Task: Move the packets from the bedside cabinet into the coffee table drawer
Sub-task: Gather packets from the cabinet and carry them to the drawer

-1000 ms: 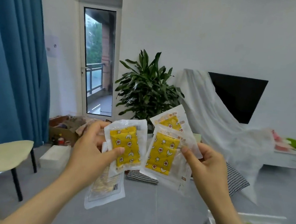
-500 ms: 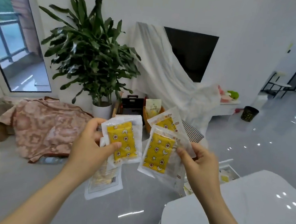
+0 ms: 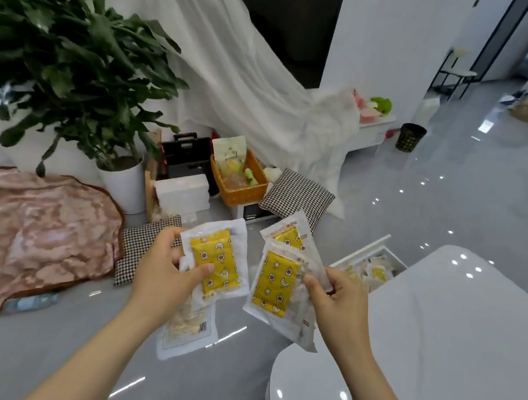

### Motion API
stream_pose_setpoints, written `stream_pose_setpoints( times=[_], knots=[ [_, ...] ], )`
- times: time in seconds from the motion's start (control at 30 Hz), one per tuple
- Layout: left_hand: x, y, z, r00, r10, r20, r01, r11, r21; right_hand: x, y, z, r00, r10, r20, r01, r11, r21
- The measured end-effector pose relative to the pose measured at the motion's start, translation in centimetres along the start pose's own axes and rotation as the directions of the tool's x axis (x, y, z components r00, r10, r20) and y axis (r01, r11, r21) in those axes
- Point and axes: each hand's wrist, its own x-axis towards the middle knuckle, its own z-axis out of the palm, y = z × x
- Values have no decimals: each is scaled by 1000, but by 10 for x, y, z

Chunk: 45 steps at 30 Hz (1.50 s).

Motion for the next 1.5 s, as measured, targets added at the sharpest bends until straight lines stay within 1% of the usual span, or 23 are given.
stream_pose_setpoints(
  times=[0.13,0.33,0.43,0.63,0.8,0.93,1.07,1.23,1.3,1.43,1.5],
  knots=[
    [41,-10,23,997,-45,63,41,997,64,26,21,6,995,95,-20,-96,995,-38],
    [111,-26,43,982,-92,167,72,990,124,63,43,29,979,192,-65,-197,976,-90],
    [153,-32,49,971,-87,221,59,990,130,85,50,48,967,236,-90,-247,959,-140],
    [247,-37,46,938,-72,339,24,989,145,129,54,96,928,325,-180,-352,925,-144],
    [315,-37,49,879,-87,469,9,986,166,161,50,131,886,383,-261,-431,888,-158],
    [347,-35,63,833,-87,547,-9,985,171,175,55,145,844,436,-311,-495,857,-141],
    [379,-29,91,779,-92,620,-29,983,182,193,66,146,793,485,-368,-551,829,-97],
    [419,-16,138,730,-90,677,-76,975,211,229,89,138,739,519,-429,-596,801,-59],
    [435,-6,159,706,-81,704,-121,965,233,247,100,134,716,540,-442,-613,789,-30],
    [467,18,199,665,-16,747,-240,942,234,279,123,120,670,575,-470,-646,763,12],
    [479,30,217,647,-7,763,-272,932,239,293,130,113,650,588,-482,-655,755,37]
  ],
)
